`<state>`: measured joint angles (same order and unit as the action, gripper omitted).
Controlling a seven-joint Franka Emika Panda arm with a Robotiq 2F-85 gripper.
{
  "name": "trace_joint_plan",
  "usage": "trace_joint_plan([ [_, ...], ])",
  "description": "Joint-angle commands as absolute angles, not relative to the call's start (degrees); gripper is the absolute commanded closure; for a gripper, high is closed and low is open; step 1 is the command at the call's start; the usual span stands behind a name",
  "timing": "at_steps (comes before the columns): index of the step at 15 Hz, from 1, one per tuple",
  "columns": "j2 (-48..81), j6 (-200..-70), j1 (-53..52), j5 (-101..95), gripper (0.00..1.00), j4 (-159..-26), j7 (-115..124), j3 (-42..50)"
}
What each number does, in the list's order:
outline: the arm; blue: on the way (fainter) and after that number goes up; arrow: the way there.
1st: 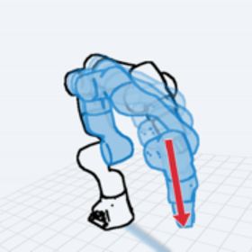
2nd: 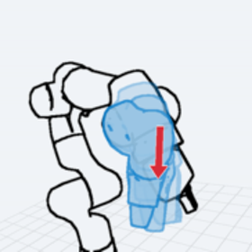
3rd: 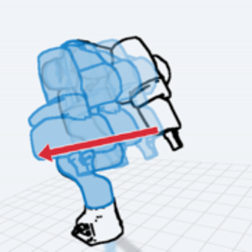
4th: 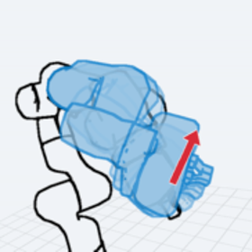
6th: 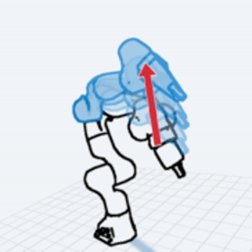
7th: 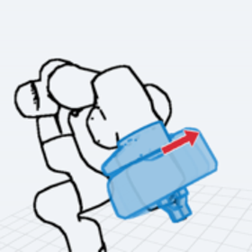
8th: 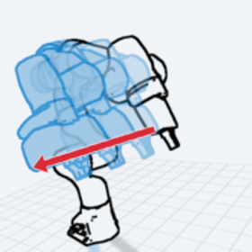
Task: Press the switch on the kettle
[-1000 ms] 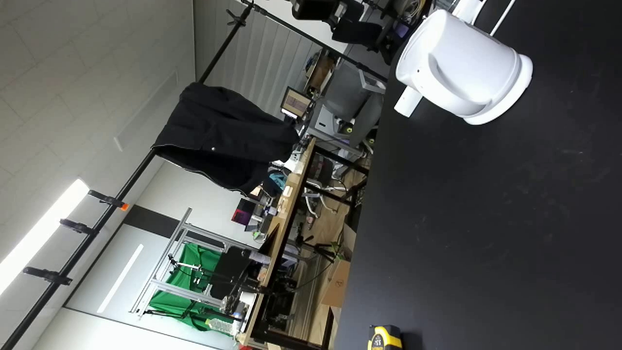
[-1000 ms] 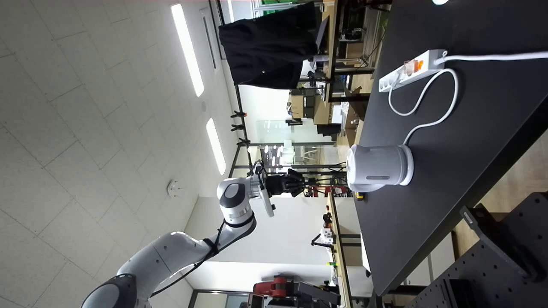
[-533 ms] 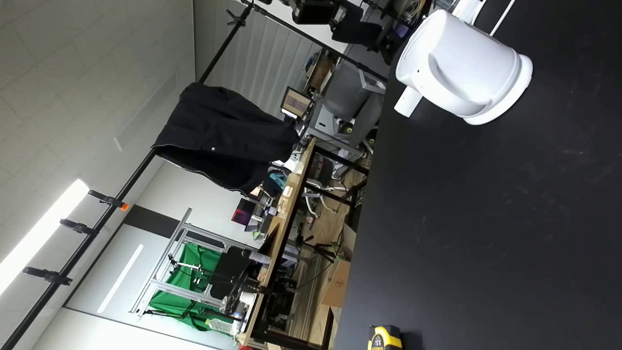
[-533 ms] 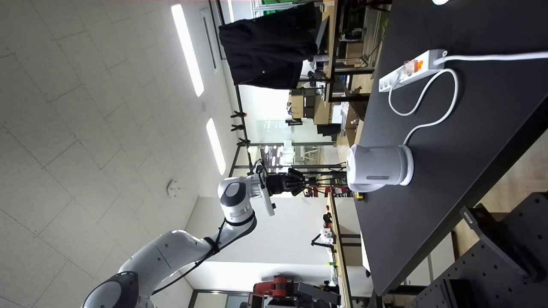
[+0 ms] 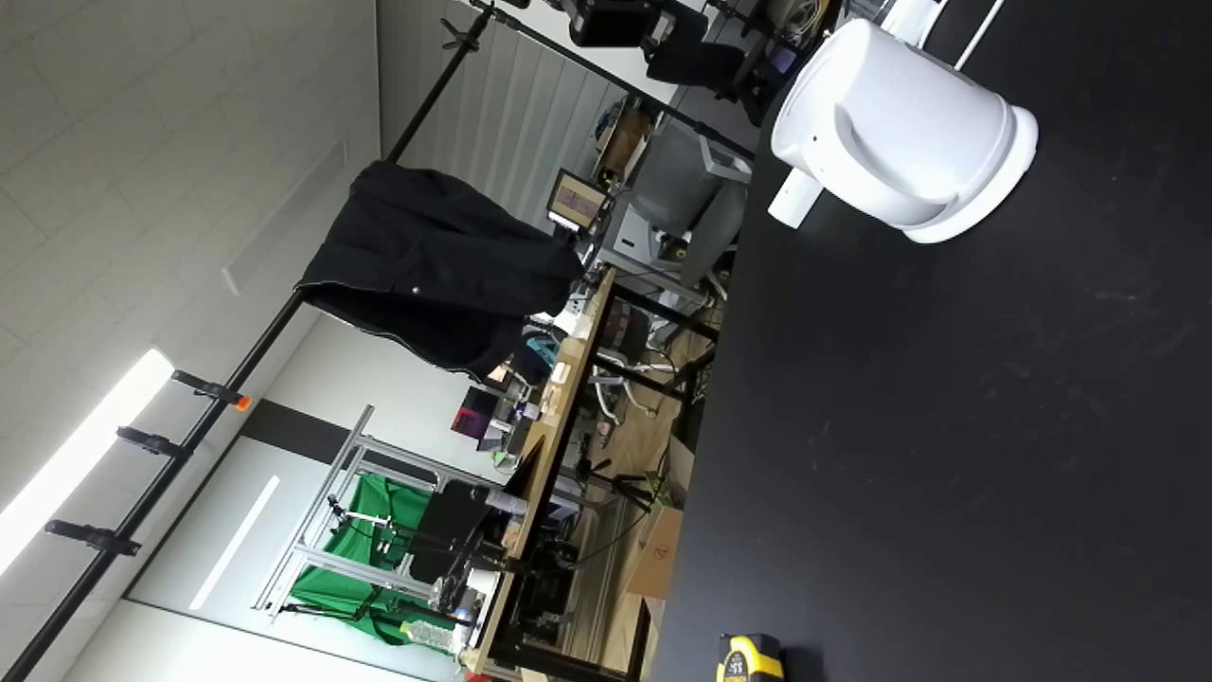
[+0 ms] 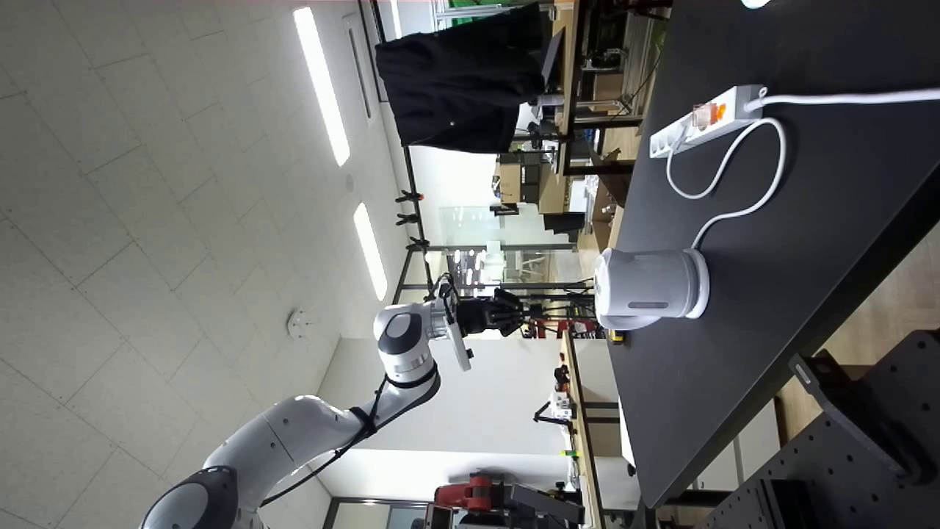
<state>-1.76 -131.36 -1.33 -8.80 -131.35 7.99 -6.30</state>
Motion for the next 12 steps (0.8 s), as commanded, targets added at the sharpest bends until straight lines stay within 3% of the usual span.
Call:
trace_joint_plan([
  [1,-1.37,-131.48,-2.19,-10.31,1.0,-131.0,9.37,-5.57],
  [12,11.61,-127.56,-6.56,-19.84,1.0,-125.3,13.43,-5.59],
])
